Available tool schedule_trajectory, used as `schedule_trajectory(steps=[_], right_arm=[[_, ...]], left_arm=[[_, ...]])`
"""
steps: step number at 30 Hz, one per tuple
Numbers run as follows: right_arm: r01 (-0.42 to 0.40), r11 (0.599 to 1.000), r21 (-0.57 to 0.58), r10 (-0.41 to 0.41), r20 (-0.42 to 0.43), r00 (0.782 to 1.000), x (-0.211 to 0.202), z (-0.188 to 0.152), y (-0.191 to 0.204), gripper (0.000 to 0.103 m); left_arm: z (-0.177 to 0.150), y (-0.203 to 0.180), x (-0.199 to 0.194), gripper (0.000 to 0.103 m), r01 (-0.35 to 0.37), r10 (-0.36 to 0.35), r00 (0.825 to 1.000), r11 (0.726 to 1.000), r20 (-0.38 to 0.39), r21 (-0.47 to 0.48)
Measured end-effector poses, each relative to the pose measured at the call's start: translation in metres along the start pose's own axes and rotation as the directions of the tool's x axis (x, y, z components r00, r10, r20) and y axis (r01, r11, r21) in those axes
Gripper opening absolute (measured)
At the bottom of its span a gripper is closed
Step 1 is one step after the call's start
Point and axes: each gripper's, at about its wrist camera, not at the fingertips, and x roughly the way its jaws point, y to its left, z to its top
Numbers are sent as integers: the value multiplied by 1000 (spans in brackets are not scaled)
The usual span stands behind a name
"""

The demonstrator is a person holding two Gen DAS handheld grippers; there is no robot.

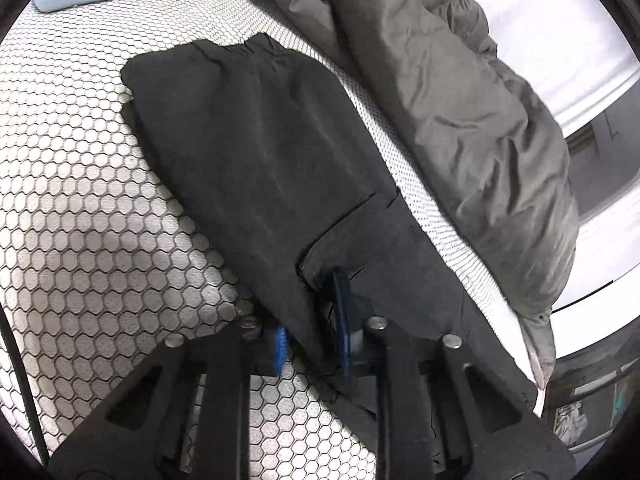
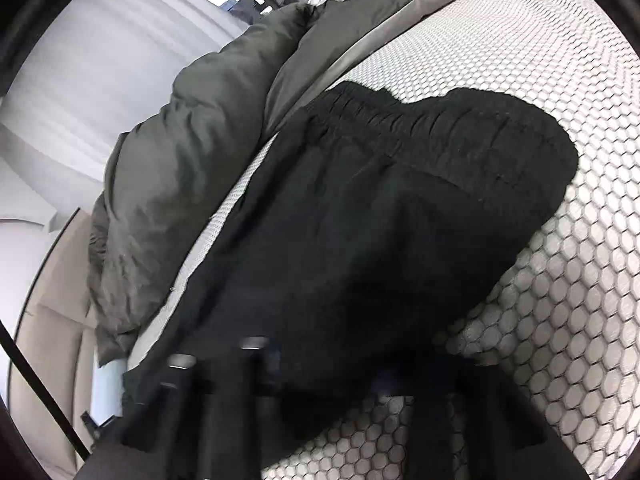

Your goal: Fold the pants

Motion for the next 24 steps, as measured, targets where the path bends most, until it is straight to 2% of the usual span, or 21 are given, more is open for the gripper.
schedule_trajectory(steps=[9, 13, 18, 21, 22, 24], right_arm=[[-21, 998, -51, 18, -53, 998, -7, -15, 7, 14], [-22, 995, -97, 15, -70, 997, -18, -35, 12, 14], [-45, 994, -102, 39, -59, 997, -47, -60, 9, 11], [-45, 992, -118, 39, -51, 998, -60, -79, 10, 11], [-40, 991, -126, 35, -45, 998, -64, -84, 10, 11], [-36, 989, -145, 30, -39, 999, -69, -89, 12, 11]], left_arm=[[-1, 20, -50, 13, -29, 28, 997, 1000, 68, 6], [-14, 42, -83, 13, -63, 62, 995, 998, 82, 12], [-33, 71, -130, 13, -81, 78, 992, 996, 94, 29], [-41, 85, -140, 14, -101, 100, 991, 995, 91, 11], [-42, 91, -143, 14, -96, 96, 992, 995, 85, -3], [-42, 97, -148, 24, -125, 125, 989, 992, 83, -11]])
